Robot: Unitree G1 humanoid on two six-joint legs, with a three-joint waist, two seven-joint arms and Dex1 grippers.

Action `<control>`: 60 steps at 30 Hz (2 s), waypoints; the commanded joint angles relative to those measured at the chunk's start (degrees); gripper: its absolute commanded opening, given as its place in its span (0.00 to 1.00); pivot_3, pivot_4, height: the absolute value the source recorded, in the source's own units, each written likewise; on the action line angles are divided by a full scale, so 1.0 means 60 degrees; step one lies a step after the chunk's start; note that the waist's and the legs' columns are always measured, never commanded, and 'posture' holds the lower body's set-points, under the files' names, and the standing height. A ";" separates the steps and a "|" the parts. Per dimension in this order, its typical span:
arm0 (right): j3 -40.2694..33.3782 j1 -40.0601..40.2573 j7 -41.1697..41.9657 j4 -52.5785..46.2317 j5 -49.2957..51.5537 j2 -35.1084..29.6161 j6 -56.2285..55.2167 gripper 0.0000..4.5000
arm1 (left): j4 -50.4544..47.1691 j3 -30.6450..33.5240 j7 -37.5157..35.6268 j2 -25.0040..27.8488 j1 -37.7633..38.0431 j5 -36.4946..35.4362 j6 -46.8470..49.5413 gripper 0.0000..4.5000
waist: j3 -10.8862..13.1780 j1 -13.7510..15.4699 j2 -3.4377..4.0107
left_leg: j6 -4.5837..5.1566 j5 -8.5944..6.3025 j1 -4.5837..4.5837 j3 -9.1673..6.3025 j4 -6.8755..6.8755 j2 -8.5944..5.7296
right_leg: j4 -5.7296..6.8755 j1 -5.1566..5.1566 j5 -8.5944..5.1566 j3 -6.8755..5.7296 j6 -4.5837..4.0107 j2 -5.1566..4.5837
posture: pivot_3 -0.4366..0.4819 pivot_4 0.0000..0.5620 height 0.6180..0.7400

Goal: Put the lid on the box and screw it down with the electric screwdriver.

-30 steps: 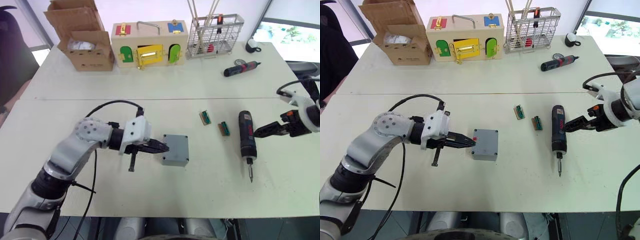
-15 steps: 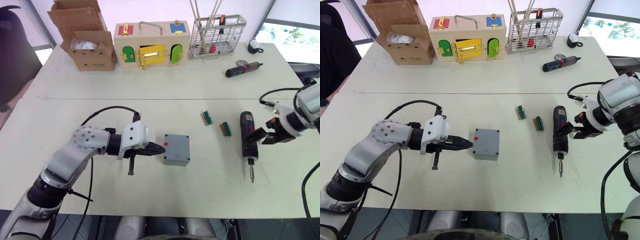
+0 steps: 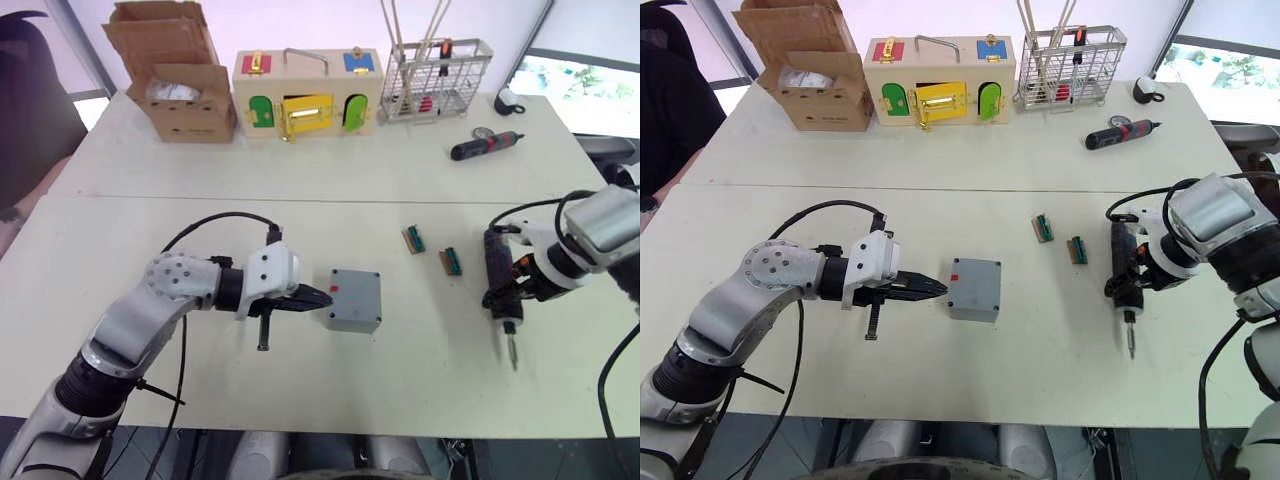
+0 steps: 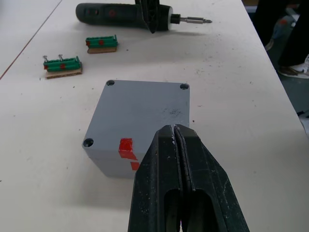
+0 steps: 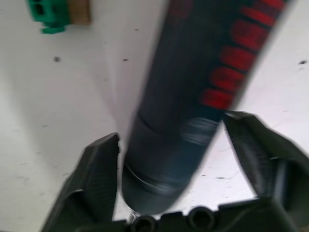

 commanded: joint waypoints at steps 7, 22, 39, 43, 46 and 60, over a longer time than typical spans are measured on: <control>0.1098 0.1268 0.1644 -0.0710 -0.0885 -0.1569 -0.2206 0.41 | -0.0032 0.0052 0.0111 -0.0051 -0.0073 0.0070 -0.0062 0.00 | -0.0002 0.0268 -0.0004 | 0.0002 -0.0002 0.0001 -0.0014 0.0001 -0.0009 | -0.0008 0.0009 0.0000 -0.0018 0.0000 -0.0005 | 0.48 0.27 1.00; 0.0589 0.1268 0.2968 -0.0028 -0.2093 -0.1166 -0.2870 0.41 | 0.0241 0.0000 -0.0008 -0.0128 -0.0382 0.0150 -0.0083 0.00 | -0.0007 0.0234 -0.0012 | 0.0003 -0.0003 0.0024 -0.0032 0.0005 -0.0017 | -0.0022 0.0053 0.0000 -0.0025 0.0000 -0.0008 | 0.48 0.27 1.00; -0.6058 -0.0213 0.2954 -0.0227 0.1316 -0.1248 0.0331 0.41 | 0.1984 0.0589 -0.0878 -0.0556 -0.1196 -0.0647 -0.0083 0.00 | 0.0064 0.0199 0.0131 | 0.0003 -0.0002 -0.0011 0.0011 -0.0015 -0.0011 | 0.0007 -0.0034 0.0000 0.0002 0.0000 0.0000 | 0.48 0.27 1.00; -1.1560 0.0744 0.0310 -0.2193 0.2971 0.1554 0.0331 0.41 | 0.2893 0.0799 -0.1086 -0.0839 -0.1805 -0.0992 0.0147 0.00 | 0.0053 0.0205 0.0101 | 0.0002 -0.0002 -0.0012 0.0011 -0.0014 -0.0011 | 0.0007 -0.0026 0.0000 -0.0002 0.0000 -0.0001 | 0.48 0.27 1.00; -1.4689 0.0839 -0.2077 -0.5666 0.3042 0.5280 0.0331 0.41 | 0.3342 0.0847 -0.1310 -0.0895 -0.2134 -0.1037 0.0190 0.00 | 0.0052 0.0098 0.0101 | -0.0007 0.0004 -0.0013 0.0018 -0.0009 -0.0005 | 0.0049 -0.0047 0.0001 0.0008 0.0003 0.0008 | 0.48 0.27 1.00; -1.1546 0.3563 -0.5632 -1.0065 0.2482 1.0011 -0.4854 0.41 | 0.2650 0.0390 -0.1554 -0.0837 -0.2244 -0.1001 0.1163 0.00 | 0.0053 -0.0350 0.0112 | -0.0063 0.0037 -0.0011 0.0019 -0.0013 -0.0026 | 0.0182 -0.0102 -0.0001 -0.0006 0.0002 0.0004 | 0.48 0.27 1.00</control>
